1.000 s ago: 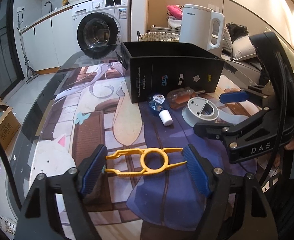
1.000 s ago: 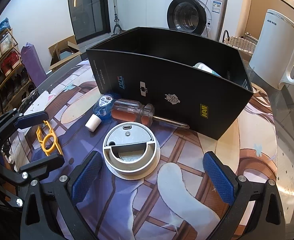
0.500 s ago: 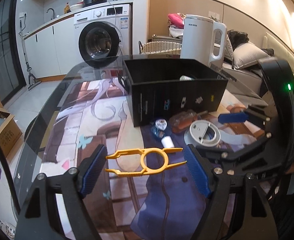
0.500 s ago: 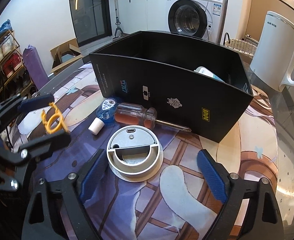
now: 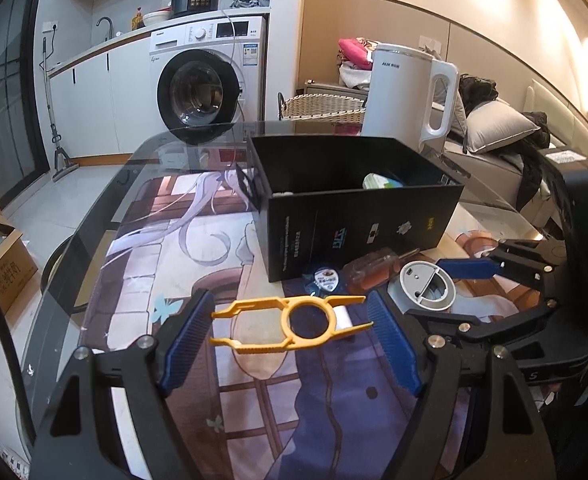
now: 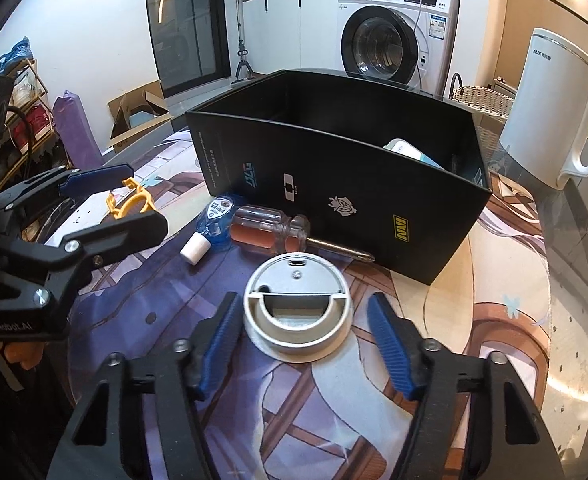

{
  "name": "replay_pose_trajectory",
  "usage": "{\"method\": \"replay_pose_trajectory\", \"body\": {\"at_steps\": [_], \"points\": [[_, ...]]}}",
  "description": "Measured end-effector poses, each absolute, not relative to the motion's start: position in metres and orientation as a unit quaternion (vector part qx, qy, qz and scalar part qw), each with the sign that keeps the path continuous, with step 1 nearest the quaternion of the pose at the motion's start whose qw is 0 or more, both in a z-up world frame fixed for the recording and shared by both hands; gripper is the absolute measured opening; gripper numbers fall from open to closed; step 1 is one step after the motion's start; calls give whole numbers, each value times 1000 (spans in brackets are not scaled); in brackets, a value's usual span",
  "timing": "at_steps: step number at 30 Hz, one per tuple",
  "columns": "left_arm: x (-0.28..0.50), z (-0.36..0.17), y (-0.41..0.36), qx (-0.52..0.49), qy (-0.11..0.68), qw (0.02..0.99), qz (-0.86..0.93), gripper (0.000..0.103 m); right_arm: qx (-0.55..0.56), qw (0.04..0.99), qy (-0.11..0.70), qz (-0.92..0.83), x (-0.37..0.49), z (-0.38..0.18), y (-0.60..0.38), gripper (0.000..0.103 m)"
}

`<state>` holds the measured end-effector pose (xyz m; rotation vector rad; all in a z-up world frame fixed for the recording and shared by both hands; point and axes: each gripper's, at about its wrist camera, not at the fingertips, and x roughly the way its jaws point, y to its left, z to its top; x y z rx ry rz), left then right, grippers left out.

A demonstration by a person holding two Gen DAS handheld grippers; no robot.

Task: Organize rigid objects
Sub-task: 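Grasp the yellow tweezer tool with the left gripper while the right grasps the white round lid, then lift the tweezer tool and white lid and carry both over the box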

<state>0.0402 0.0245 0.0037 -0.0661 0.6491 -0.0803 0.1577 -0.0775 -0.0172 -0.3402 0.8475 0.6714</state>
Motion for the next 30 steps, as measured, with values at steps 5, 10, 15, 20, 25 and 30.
{"method": "replay_pose_trajectory", "body": {"at_steps": [5,10,15,20,25,30], "points": [[40,6,23,-33,313,948,-41,79,-166,844,394,325,154,-17,-78,55],[40,9,21,-30,308,950,-39,79,-170,843,388,332,150,-15,-79,49],[39,13,18,-30,303,952,-40,79,-173,843,387,333,146,-14,-82,49],[39,17,15,-29,299,953,-41,79,-174,847,376,334,142,-9,-84,49],[40,22,12,-30,293,955,-43,79,-168,854,362,335,135,1,-87,49],[38,31,7,-26,281,958,-47,79,-157,863,345,335,129,11,-93,49]]}}
